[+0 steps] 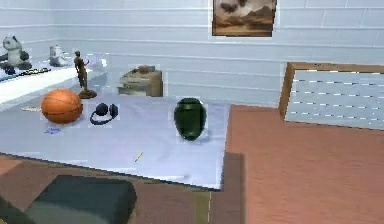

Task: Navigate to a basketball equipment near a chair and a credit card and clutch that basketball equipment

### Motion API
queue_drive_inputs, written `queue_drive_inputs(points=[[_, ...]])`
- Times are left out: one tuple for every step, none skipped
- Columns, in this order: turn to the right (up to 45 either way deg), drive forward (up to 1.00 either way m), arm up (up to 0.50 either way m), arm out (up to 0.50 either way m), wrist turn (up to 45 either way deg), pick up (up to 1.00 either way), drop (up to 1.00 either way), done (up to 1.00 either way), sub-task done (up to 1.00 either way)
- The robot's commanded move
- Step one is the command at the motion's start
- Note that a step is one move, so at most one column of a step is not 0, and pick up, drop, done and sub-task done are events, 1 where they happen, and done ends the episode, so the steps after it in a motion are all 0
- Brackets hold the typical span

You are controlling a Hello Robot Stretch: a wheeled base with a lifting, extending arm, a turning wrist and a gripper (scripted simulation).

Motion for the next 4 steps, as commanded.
queue_drive_inputs(points=[[0.0,0.15,0.00,0.00,0.0,0.00,0.00,0.00,0.00],[-45.0,0.00,0.00,0.00,0.0,0.00,0.00,0.00,0.00],[-45.0,0.00,0.00,0.00,0.0,0.00,0.00,0.00,0.00],[-33.0,0.00,0.00,0.00,0.0,0.00,0.00,0.00,0.00]])
